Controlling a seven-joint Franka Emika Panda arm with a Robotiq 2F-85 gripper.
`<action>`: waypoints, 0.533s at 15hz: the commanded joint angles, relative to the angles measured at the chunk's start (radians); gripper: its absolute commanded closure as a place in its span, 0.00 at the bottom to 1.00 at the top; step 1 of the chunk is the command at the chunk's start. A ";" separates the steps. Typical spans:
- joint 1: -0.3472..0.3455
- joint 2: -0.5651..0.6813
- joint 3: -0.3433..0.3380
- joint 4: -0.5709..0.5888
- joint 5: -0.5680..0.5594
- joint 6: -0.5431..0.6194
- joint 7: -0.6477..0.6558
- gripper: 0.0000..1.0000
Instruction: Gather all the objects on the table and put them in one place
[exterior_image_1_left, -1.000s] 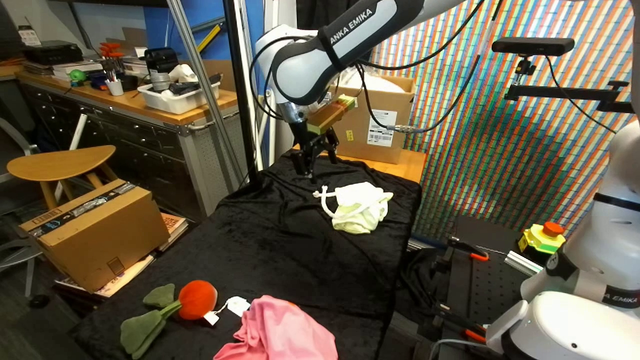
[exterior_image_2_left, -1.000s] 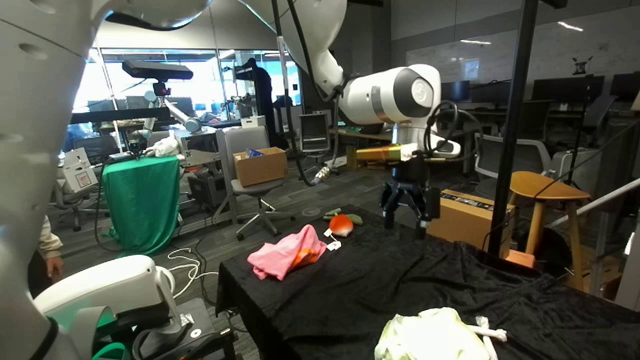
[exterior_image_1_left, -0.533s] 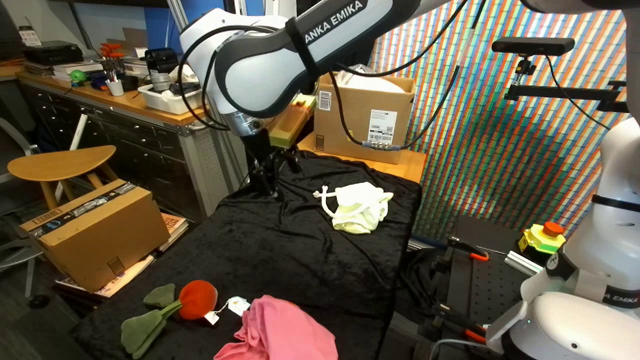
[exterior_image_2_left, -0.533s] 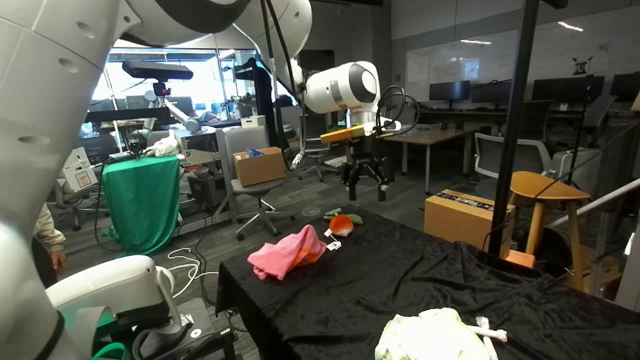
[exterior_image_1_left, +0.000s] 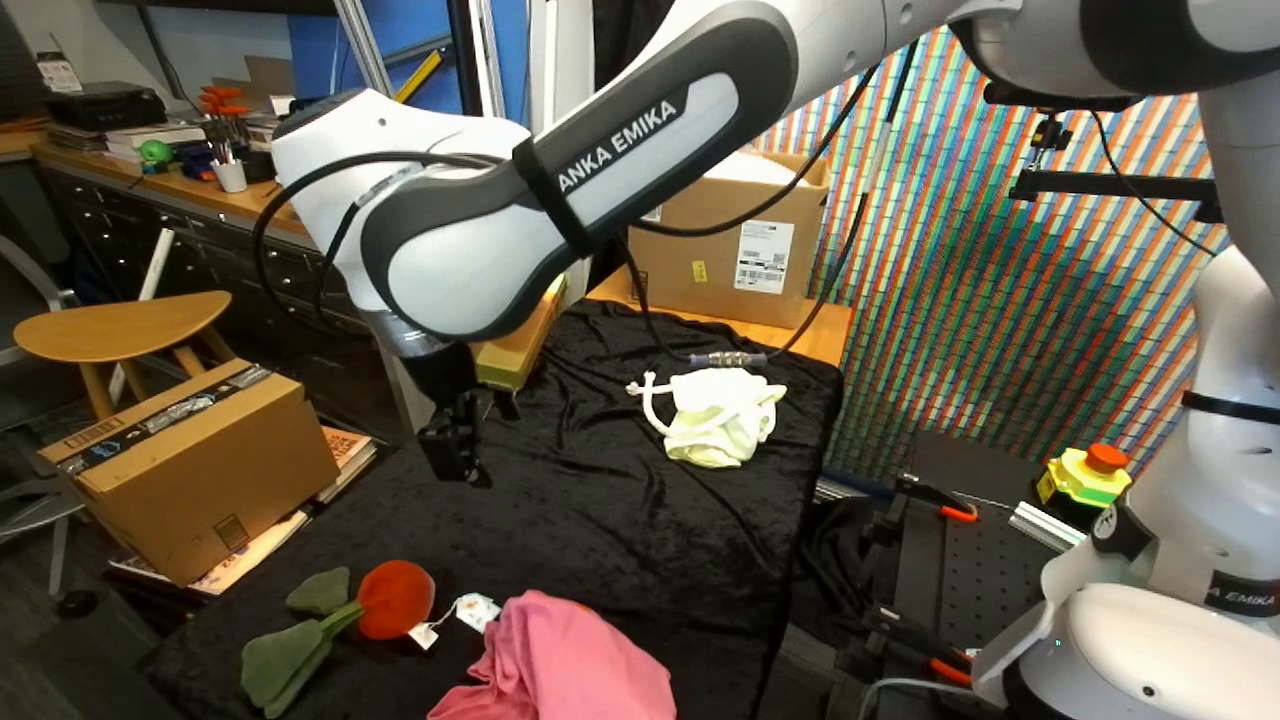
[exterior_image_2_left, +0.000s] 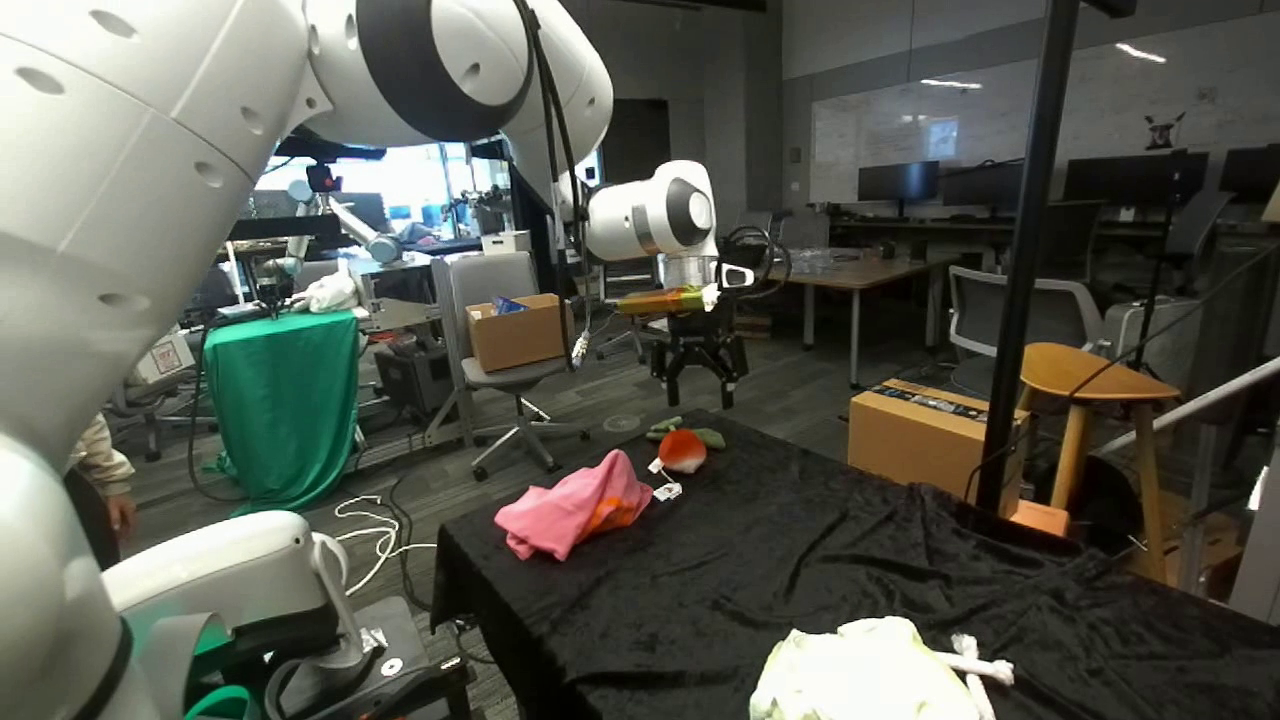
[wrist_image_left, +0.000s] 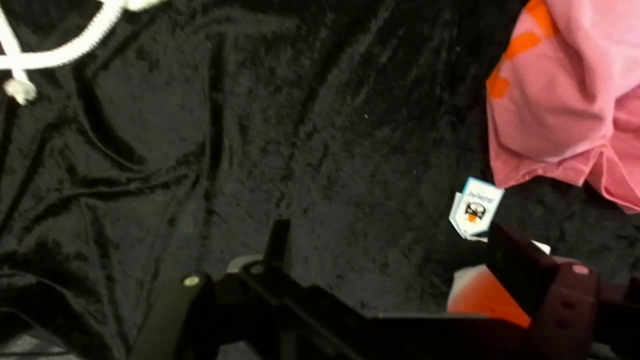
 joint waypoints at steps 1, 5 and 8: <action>0.018 0.038 0.014 -0.025 0.012 0.192 -0.017 0.00; 0.031 0.075 0.034 -0.070 0.046 0.402 -0.015 0.00; 0.039 0.107 0.051 -0.068 0.091 0.472 -0.017 0.00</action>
